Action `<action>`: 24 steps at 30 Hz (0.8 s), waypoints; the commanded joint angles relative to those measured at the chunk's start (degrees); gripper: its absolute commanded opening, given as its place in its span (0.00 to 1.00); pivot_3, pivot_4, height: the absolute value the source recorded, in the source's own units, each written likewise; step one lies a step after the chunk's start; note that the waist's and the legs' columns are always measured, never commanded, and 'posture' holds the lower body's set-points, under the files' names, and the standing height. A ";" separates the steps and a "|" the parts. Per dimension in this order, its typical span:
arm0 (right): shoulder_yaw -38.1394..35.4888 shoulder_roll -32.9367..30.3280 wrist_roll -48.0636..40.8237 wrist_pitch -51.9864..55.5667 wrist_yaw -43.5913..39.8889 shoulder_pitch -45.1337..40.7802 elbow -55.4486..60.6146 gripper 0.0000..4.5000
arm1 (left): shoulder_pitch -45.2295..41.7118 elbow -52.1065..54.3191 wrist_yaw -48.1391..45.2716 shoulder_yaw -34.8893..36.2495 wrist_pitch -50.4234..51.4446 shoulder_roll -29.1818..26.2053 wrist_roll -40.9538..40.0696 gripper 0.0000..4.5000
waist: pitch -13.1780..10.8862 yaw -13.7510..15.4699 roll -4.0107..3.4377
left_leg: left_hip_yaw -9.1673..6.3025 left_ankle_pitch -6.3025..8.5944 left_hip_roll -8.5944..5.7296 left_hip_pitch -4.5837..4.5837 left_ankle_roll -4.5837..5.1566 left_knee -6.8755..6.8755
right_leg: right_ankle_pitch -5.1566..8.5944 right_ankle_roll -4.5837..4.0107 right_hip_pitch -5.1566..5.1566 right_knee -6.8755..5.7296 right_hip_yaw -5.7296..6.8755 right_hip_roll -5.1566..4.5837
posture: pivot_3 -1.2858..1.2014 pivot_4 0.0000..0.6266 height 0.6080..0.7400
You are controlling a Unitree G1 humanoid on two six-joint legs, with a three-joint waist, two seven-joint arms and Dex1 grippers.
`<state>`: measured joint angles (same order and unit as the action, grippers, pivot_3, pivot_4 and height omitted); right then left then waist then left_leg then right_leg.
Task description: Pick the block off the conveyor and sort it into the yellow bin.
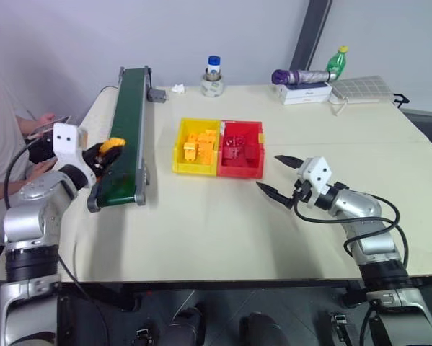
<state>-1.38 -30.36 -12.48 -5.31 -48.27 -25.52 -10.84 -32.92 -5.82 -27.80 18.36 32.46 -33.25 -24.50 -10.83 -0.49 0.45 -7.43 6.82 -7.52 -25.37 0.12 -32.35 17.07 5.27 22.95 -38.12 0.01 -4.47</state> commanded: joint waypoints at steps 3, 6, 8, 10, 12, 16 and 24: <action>-0.41 0.09 -0.31 -0.76 0.05 -1.47 1.16 1.00 | -8.22 -1.88 4.44 -4.84 -2.60 5.88 2.67 0.30 | 0.00 -0.03 0.01 | -0.01 0.00 -0.01 0.01 0.00 -0.20 | 0.00 0.01 -0.14 0.00 0.04 0.01 | 0.52 0.24 1.00; -0.60 -0.15 -0.44 -0.75 0.25 -1.11 1.61 1.00 | -13.70 -9.26 9.34 -8.97 -6.73 12.67 7.01 0.30 | 0.00 0.07 0.01 | -0.02 0.01 -0.03 0.00 0.02 -0.37 | -0.02 0.04 -0.22 0.00 0.07 0.01 | 0.52 0.24 1.00; -0.76 -0.26 -0.39 -1.01 0.39 -0.59 1.73 1.00 | -17.13 -15.22 10.02 -11.08 -10.06 16.35 9.09 0.30 | 0.00 0.16 0.02 | -0.05 0.03 -0.03 -0.02 0.05 -0.50 | -0.08 0.15 -0.29 -0.01 0.11 0.02 | 0.52 0.24 1.00; -0.78 -0.26 -0.30 -1.02 0.61 -0.40 1.87 1.00 | -19.93 -20.61 10.47 -11.66 -12.95 18.31 10.55 0.30 | -0.01 0.01 0.03 | -0.05 0.04 -0.05 -0.06 0.07 -0.57 | -0.13 0.25 -0.30 0.01 0.12 0.02 | 0.52 0.24 1.00; -0.85 -0.25 -0.29 -0.75 0.92 -0.12 2.39 1.00 | -22.88 -26.12 10.78 -12.09 -15.22 19.64 11.64 0.30 | -0.01 -0.36 0.04 | -0.05 0.05 -0.07 -0.08 0.09 -0.59 | -0.14 0.27 -0.29 0.01 0.12 0.01 | 0.52 0.24 1.00; -1.09 -0.54 -0.43 -0.33 1.42 0.86 3.54 1.00 | -28.15 -35.28 10.10 -12.06 -19.85 21.41 12.42 0.30 | -0.02 -0.29 0.04 | -0.06 0.00 -0.05 -0.08 0.17 -0.57 | -0.14 0.28 -0.26 0.00 0.13 0.02 | 0.52 0.24 1.00; -1.32 -0.85 -0.60 0.71 2.37 1.94 5.42 1.00 | -30.52 -40.22 7.86 -10.31 -25.24 20.96 11.42 1.00 | -0.02 -0.21 0.04 | -0.05 0.01 -0.07 -0.10 0.20 -0.59 | -0.15 0.31 -0.27 0.00 0.13 0.01 | 0.52 0.24 1.00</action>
<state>-1.05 -30.53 -12.36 -4.42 -46.36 -23.33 -8.59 -62.55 -48.69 -18.37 6.57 9.27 -11.35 -12.14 -10.84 -0.70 0.49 -7.49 6.83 -7.60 -25.47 0.32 -32.94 16.91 5.58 22.68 -38.12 0.14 -4.45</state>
